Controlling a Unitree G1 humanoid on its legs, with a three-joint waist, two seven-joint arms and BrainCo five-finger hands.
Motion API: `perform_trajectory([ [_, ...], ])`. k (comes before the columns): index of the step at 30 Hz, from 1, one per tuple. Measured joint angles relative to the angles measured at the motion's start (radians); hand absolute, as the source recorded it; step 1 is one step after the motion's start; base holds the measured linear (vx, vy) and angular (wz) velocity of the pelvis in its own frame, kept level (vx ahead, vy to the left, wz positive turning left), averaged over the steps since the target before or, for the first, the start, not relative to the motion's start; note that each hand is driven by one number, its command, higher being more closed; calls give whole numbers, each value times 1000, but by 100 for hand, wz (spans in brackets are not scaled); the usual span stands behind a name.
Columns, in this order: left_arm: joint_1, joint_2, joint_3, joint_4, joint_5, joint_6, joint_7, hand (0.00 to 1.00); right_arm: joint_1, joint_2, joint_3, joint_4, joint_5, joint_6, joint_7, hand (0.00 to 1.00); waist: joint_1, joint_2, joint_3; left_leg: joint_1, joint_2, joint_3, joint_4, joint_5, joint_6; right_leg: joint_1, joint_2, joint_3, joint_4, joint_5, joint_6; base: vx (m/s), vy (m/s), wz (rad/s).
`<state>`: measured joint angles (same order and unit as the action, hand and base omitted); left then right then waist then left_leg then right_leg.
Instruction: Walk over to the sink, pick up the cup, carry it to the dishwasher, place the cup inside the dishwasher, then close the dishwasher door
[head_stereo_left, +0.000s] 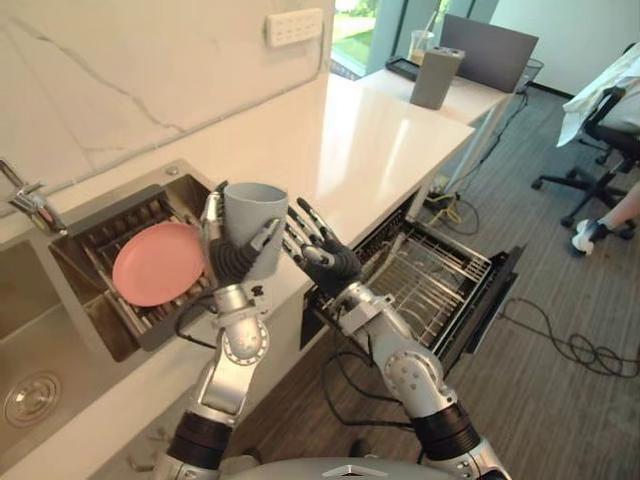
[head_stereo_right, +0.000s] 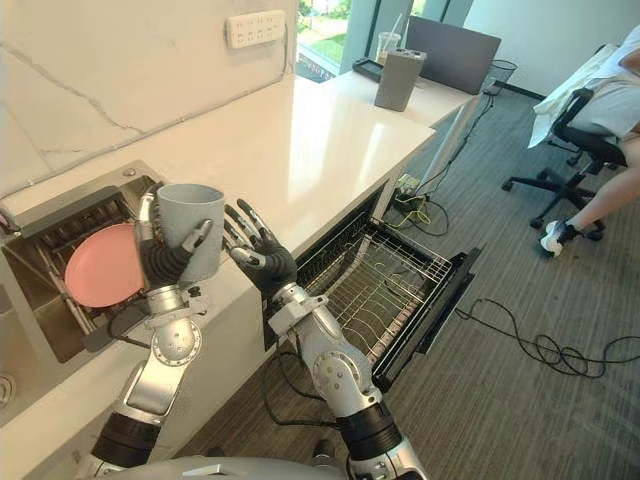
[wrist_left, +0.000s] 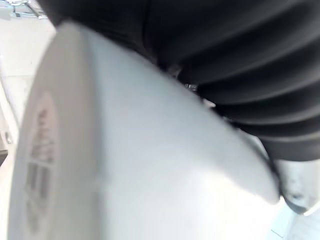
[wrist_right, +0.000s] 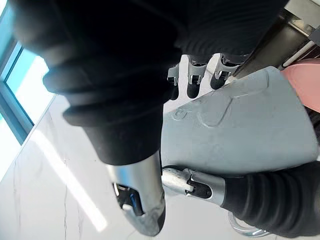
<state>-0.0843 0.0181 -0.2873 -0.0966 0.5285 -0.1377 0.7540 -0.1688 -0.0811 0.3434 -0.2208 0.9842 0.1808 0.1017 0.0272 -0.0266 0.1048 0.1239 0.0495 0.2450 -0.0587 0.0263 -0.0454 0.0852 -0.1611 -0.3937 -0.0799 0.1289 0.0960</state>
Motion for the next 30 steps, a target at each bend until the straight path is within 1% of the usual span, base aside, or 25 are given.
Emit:
perform_trajectory([
  [5,-25,16,-44,1,85,25,33,100,-46,-1,26,1,0,1,-87,0,1,6,-10,2,-1,-3,-15,13,1,-2,0,-4,0,2,-1,-4,1,2],
  [7,-32,22,-76,3,132,45,52,100,-54,-4,35,2,0,2,-115,0,1,8,-18,2,-2,-7,-17,16,2,-2,0,-5,0,3,-1,0,1,2],
  [8,-39,22,-78,12,162,65,70,100,-58,-5,38,2,1,3,-132,0,0,9,-25,2,-3,-13,-17,17,2,-2,0,-5,0,3,-1,0,0,0],
  [9,-46,23,-80,19,173,71,73,100,-61,-6,38,2,1,4,-136,0,0,10,-26,2,-4,-16,-17,18,2,-1,0,-5,0,3,-1,-2,1,4],
  [11,-67,23,-91,29,196,104,85,100,-79,-9,37,3,2,12,-157,0,0,10,-26,0,-5,-23,-17,21,3,-1,-1,-6,0,5,-2,-14,3,5],
  [12,-70,24,-94,29,204,112,89,100,-80,-9,37,3,3,13,-159,0,0,10,-26,0,-5,-23,-17,22,3,-1,-1,-6,0,5,-2,-17,5,3],
  [14,-83,43,-124,29,228,148,91,100,-82,-9,39,2,10,17,-177,0,1,10,-26,-1,-5,-26,-18,22,3,0,-1,-7,0,6,-2,0,0,0],
  [16,-89,54,-138,29,239,172,91,100,-83,-12,39,2,19,20,-183,0,2,10,-26,-1,-5,-26,-18,22,3,0,-1,-6,0,6,-2,0,0,0],
  [19,-97,57,-154,29,242,212,92,100,-87,-16,44,2,50,20,-215,0,1,11,-28,-1,-7,-27,-18,24,4,0,-3,-6,0,6,-2,0,0,0],
  [20,-99,59,-157,29,242,219,92,100,-90,-19,46,2,52,20,-220,0,1,12,-28,-1,-7,-27,-18,25,4,-1,-4,-6,0,6,-2,0,0,0],
  [22,-109,68,-175,29,251,250,92,100,-104,-44,56,2,81,20,-233,0,4,13,-30,-2,-7,-29,-18,27,4,0,-5,-5,0,6,-2,0,0,0],
  [25,-122,94,-190,29,269,282,92,100,-126,-59,75,2,95,18,-263,0,4,16,-35,-4,-6,-32,-18,30,3,-1,-5,-5,0,7,-3,0,0,0],
  [27,-123,105,-197,29,283,293,91,100,-128,-60,81,2,113,18,-277,0,5,19,-42,-6,-6,-35,-18,30,3,-1,-5,-5,0,7,-3,1,0,2],
  [30,-123,122,-203,31,293,297,91,100,-131,-62,92,2,119,14,-296,0,7,20,-48,-8,-6,-39,-18,32,2,-1,-5,-7,0,7,-3,2,0,2],
])
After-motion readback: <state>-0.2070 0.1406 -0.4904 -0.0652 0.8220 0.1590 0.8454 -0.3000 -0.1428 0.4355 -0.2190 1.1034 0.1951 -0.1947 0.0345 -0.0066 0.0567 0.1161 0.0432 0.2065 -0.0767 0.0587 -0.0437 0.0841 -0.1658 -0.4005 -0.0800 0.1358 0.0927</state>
